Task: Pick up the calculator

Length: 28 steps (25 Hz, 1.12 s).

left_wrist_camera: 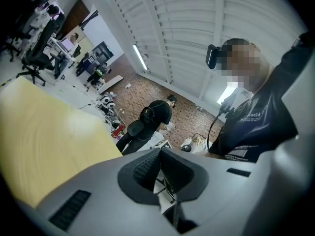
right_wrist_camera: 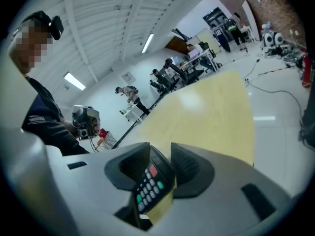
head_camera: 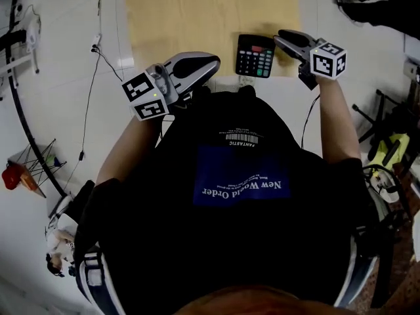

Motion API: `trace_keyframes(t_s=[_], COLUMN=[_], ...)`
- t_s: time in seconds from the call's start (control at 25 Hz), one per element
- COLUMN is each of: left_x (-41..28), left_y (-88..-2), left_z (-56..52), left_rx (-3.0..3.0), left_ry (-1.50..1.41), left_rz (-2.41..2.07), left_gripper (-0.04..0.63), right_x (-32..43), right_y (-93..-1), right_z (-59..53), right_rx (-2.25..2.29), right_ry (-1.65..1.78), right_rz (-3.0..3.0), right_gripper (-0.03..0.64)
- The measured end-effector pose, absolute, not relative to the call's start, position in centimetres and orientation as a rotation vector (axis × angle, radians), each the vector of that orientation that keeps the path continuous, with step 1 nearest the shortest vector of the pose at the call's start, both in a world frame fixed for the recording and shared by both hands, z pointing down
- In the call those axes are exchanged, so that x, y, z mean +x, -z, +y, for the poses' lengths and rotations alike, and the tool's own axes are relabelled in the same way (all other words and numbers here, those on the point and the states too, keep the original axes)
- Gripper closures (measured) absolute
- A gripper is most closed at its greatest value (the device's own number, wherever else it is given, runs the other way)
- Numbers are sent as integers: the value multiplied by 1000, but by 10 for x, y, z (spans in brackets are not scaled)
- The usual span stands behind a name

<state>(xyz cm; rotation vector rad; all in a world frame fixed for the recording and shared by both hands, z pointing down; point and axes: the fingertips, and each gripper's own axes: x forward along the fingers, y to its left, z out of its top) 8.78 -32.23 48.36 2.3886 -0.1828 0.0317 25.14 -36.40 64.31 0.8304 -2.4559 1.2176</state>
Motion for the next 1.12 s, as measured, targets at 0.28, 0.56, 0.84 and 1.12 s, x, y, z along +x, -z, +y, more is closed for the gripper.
trace_keyframes(t_s=[0.28, 0.56, 0.84, 1.12], left_x=[90, 92, 83, 83], left_y=[-508, -512, -515, -514], left_z=[-323, -316, -312, -315], left_rx=[2356, 2316, 2308, 2300], left_ry=[-18, 7, 9, 32], left_rz=[-120, -101, -108, -132], left_gripper=[588, 588, 588, 588], right_x=[244, 229, 223, 219], right_y=[-684, -698, -696, -671], right_z=[-368, -358, -363, -360], right_rx=[749, 666, 657, 579], right_ry=[-1230, -1220, -1229, -1315], right_rz=[-2416, -2376, -2376, -2455], right_gripper=[511, 511, 529, 578])
